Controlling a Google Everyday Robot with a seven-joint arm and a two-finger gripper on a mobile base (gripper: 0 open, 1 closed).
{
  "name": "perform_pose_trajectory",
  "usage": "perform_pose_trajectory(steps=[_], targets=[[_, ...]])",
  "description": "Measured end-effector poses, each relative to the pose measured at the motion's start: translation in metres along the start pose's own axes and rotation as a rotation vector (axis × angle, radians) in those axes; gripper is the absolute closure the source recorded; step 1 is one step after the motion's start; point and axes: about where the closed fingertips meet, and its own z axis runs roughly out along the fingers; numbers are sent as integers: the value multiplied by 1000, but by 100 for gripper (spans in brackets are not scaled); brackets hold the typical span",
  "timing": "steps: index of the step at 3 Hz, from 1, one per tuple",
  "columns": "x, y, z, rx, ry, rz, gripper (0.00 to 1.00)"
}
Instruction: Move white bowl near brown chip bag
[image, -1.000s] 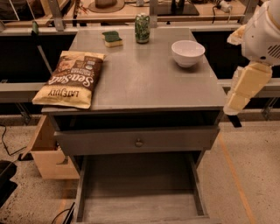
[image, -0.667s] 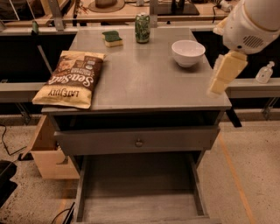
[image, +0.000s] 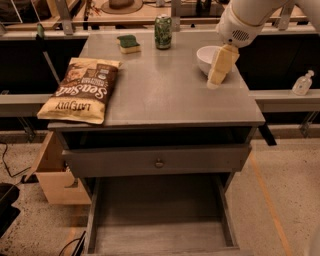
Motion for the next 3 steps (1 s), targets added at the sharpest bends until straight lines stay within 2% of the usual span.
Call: perform_pose_trajectory(steps=[1,2,3], targets=[[-12,-28,43,-24,69,-10,0],[-8,-41,87,-65,172,-14,0],[13,-46,120,-102,265,-2,0]])
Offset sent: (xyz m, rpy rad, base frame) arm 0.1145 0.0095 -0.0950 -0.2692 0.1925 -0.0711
